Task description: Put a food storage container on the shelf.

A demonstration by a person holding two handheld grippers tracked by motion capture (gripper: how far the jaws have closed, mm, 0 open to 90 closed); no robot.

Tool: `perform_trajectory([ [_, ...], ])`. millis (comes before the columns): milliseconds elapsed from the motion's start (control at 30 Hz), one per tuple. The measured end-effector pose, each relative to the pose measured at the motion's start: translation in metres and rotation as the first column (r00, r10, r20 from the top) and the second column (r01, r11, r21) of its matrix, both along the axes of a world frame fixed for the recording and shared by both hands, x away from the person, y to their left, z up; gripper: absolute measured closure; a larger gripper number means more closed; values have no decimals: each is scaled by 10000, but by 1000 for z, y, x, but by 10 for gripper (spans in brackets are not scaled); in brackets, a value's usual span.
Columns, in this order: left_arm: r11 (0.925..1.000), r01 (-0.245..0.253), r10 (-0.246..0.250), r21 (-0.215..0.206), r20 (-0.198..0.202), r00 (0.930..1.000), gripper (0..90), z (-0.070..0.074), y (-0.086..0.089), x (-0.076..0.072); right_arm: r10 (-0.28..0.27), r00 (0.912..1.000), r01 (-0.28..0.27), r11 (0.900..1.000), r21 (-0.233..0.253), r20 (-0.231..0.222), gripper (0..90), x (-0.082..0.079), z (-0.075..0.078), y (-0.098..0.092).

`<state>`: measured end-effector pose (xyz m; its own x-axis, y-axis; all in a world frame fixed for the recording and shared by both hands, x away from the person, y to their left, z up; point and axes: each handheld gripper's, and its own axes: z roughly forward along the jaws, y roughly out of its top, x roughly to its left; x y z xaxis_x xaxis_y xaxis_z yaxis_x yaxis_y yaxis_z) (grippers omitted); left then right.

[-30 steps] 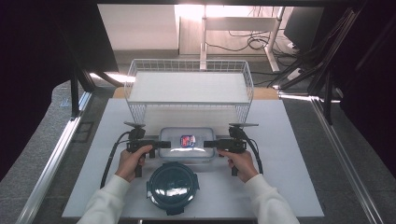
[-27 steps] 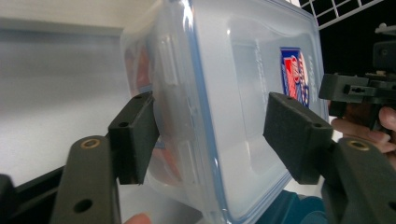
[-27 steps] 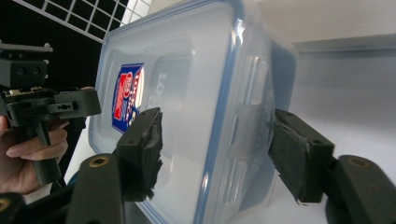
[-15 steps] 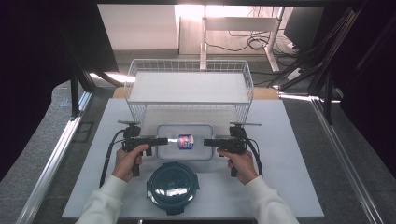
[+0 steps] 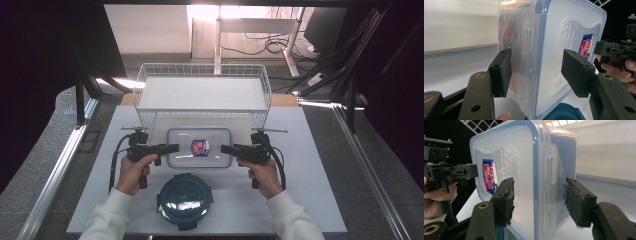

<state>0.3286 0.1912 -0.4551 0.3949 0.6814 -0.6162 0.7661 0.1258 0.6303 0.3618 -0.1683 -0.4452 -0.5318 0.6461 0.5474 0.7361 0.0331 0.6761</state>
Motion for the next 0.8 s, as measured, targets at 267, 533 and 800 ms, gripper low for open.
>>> perform_trajectory([
  [267,10000,-8,7,21,355,9994,419,15,0,-9,175,9984,-175,9998,-5,528,438,-10,16,-1],
  [533,10000,14,-14,0,583,9983,416,27,-2,-14,252,9953,-242,9996,-114,936,440,-16,31,-2],
  [800,10000,23,-20,-38,816,9967,417,39,-2,-17,310,9925,-297,9995,-131,1183,443,-18,45,-3],
])
